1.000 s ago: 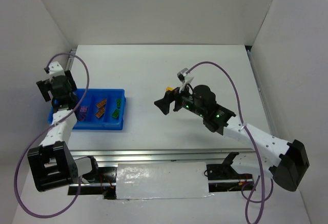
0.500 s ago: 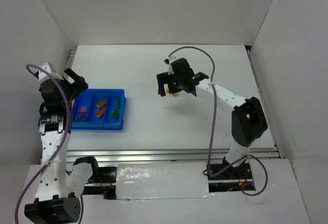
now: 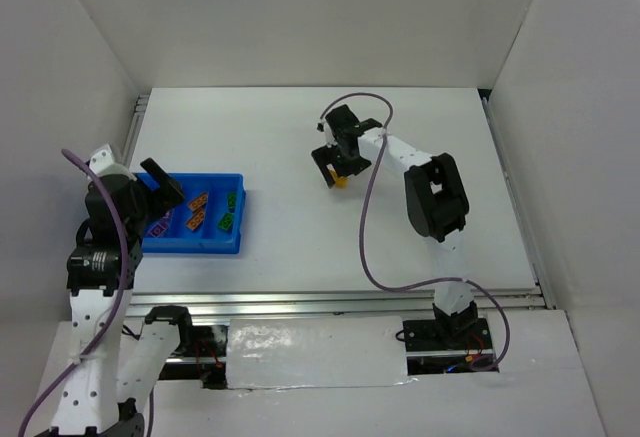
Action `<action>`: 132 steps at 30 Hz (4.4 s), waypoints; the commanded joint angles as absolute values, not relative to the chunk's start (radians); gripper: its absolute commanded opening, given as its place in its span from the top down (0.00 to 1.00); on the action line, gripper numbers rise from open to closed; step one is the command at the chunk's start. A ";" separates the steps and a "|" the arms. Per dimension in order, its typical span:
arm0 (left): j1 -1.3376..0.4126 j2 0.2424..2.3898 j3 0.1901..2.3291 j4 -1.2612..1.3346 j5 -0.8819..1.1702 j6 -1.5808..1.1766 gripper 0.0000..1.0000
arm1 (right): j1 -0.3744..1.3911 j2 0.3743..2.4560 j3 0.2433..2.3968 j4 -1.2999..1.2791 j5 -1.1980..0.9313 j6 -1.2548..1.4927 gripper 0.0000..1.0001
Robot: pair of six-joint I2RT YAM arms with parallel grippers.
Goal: Sort the legos into containers by color
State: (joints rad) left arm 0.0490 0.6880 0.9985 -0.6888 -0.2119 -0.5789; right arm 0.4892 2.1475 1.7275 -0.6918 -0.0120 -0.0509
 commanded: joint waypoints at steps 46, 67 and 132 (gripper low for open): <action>-0.038 0.871 0.861 0.124 1.083 -0.815 0.12 | 0.732 1.675 1.269 0.776 -1.164 1.015 1.00; -0.041 0.899 0.975 -0.160 0.890 -0.617 1.00 | 0.709 1.652 1.175 0.718 -1.089 0.930 0.00; 0.224 1.017 1.052 -0.024 -0.403 -0.306 0.00 | 0.407 1.255 0.902 0.137 -0.729 0.528 0.00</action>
State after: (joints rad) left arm 0.2268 1.1202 0.9707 0.1291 -0.5911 -0.0914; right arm 0.4000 1.2575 0.8455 0.1627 -0.7826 0.5591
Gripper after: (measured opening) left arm 0.995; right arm 0.996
